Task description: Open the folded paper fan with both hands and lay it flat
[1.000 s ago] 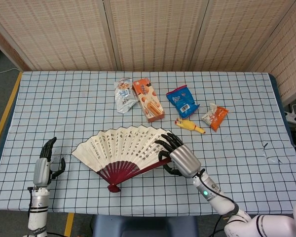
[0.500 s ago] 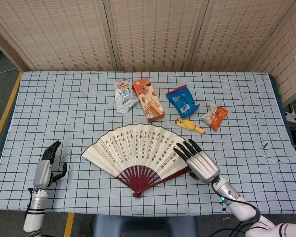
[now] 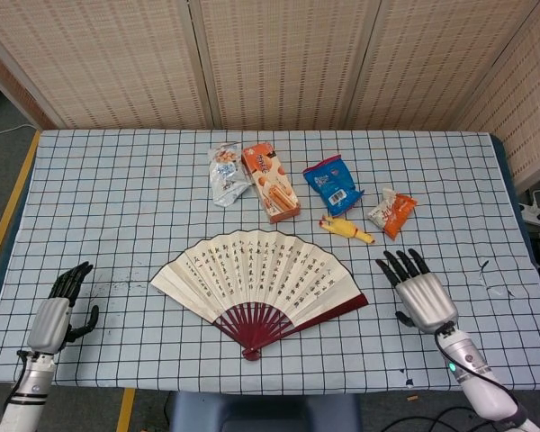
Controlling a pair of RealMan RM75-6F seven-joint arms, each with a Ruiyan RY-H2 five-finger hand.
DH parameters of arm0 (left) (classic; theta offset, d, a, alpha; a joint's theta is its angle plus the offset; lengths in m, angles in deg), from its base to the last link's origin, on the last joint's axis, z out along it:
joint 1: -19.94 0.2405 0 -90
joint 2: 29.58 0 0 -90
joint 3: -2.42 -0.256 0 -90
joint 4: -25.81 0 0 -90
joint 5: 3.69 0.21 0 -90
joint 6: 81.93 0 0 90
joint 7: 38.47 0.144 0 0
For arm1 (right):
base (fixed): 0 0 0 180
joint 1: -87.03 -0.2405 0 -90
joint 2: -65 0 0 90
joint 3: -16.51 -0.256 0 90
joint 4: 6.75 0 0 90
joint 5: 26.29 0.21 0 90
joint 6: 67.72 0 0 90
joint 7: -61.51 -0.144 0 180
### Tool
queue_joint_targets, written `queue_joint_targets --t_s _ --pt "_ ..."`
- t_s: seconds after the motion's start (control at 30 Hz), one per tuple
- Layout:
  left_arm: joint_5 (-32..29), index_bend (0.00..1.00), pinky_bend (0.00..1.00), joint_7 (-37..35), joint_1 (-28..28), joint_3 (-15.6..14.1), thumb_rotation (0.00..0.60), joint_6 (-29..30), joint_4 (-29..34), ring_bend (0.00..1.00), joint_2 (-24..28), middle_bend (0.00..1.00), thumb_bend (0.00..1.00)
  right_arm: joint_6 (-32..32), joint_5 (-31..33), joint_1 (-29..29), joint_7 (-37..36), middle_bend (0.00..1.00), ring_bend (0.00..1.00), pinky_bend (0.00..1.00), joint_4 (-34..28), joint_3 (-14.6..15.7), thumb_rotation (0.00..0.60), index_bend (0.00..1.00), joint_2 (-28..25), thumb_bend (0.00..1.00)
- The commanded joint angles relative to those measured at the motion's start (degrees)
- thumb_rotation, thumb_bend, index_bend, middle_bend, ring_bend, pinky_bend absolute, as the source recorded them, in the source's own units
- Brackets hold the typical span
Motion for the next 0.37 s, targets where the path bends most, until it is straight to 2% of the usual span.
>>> queue_joint_targets --t_s 0.03,0.17,0.37 --pt "-0.9 0.00 0.05 18.6 5.1 -3.4 0.600 3.4 15.9 0.00 13.0 0.00 0.50 -17.0 0.0 12.2 -1.3 0.00 0.00 0.00 -1.6 -0.3 0.582 0.00 -3.3 0.12" --pt "-2.1 0.00 0.02 28.7 7.4 -1.6 0.600 8.7 18.7 0.00 14.6 0.00 0.48 -24.2 1.8 17.9 -5.3 0.00 0.00 0.00 2.3 -2.1 0.584 0.00 -2.5 0.12" --pt "-0.2 0.00 0.00 30.4 7.9 -0.2 0.581 11.7 17.5 0.00 13.6 0.00 0.45 -23.0 1.5 19.0 -8.0 0.00 0.00 0.00 4.2 -3.8 0.587 0.00 -3.7 0.13"
